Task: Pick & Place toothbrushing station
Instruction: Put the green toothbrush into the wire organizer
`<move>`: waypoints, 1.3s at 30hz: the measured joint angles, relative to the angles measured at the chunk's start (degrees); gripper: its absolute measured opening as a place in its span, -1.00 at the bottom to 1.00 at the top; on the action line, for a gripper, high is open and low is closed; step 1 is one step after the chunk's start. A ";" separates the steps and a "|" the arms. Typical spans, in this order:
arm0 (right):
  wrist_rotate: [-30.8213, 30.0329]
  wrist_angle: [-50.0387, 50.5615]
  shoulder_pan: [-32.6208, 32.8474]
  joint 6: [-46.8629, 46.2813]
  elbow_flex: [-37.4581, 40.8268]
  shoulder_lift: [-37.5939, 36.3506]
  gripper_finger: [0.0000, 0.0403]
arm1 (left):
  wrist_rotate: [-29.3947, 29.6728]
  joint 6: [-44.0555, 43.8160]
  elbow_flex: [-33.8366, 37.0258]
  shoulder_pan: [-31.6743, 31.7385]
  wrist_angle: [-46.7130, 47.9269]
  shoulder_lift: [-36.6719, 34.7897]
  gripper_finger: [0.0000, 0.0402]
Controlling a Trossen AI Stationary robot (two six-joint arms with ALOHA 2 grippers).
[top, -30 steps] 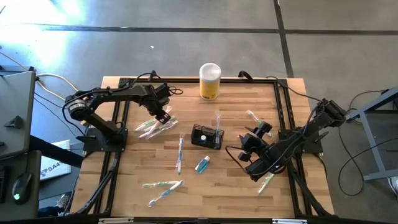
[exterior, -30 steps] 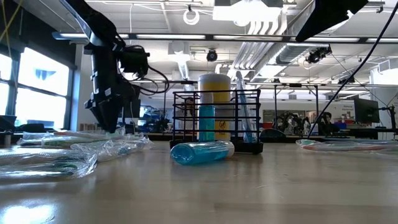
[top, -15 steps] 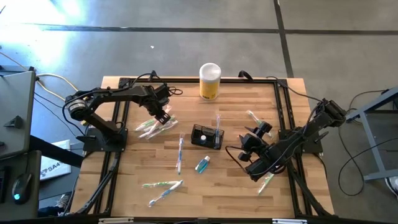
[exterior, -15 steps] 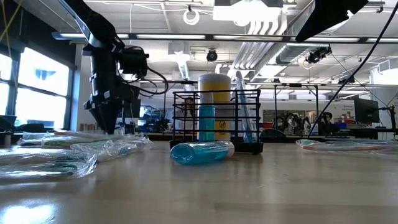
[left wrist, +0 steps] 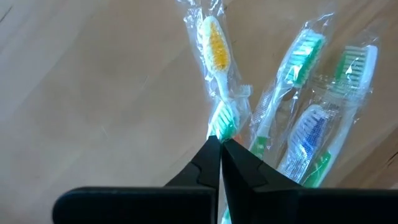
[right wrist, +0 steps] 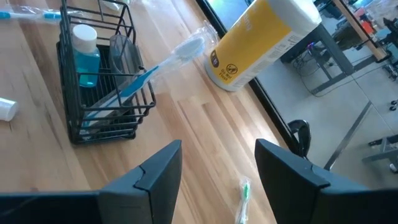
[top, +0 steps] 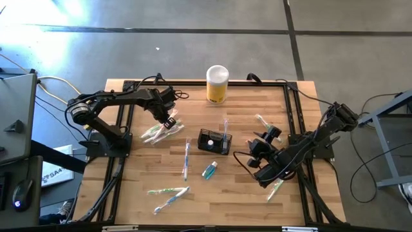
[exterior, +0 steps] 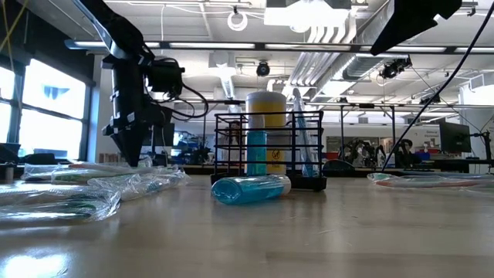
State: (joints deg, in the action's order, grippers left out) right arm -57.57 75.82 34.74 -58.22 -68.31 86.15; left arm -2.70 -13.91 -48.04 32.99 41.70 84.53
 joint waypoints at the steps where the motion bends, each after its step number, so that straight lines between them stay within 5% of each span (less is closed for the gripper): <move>1: 0.09 0.01 0.01 0.00 0.00 0.00 -0.03 | 0.00 -0.02 -0.54 0.00 1.00 0.00 -0.99; 14: -0.87 0.01 0.00 -0.35 0.00 0.00 -0.03 | 7.69 -0.51 -20.68 -11.18 15.23 -3.61 -1.00; 22: -0.39 -0.17 0.02 -0.64 0.00 0.00 -0.03 | 9.27 2.86 -31.47 -24.39 6.07 -13.68 -1.00; 25: -0.71 -0.60 0.02 -0.66 0.00 0.00 -0.03 | 9.23 6.22 -26.39 -28.63 -5.40 -19.40 -1.00; 31: -2.67 -1.82 0.11 -0.62 0.00 0.02 -0.03 | 6.68 9.63 -2.83 -31.13 -38.21 -27.83 -1.00; 36: -5.49 -2.28 0.11 -0.46 0.00 0.02 -0.03 | 1.93 9.38 12.23 -31.13 -68.04 -28.19 -1.00; 39: -9.05 -2.45 0.11 -0.44 0.00 0.02 -0.03 | 1.77 10.78 14.99 -31.13 -73.81 -27.36 -1.00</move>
State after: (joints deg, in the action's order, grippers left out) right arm -66.62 73.37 34.85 -58.65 -68.31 86.17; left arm -0.94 -3.13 -33.05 1.87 -32.11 57.17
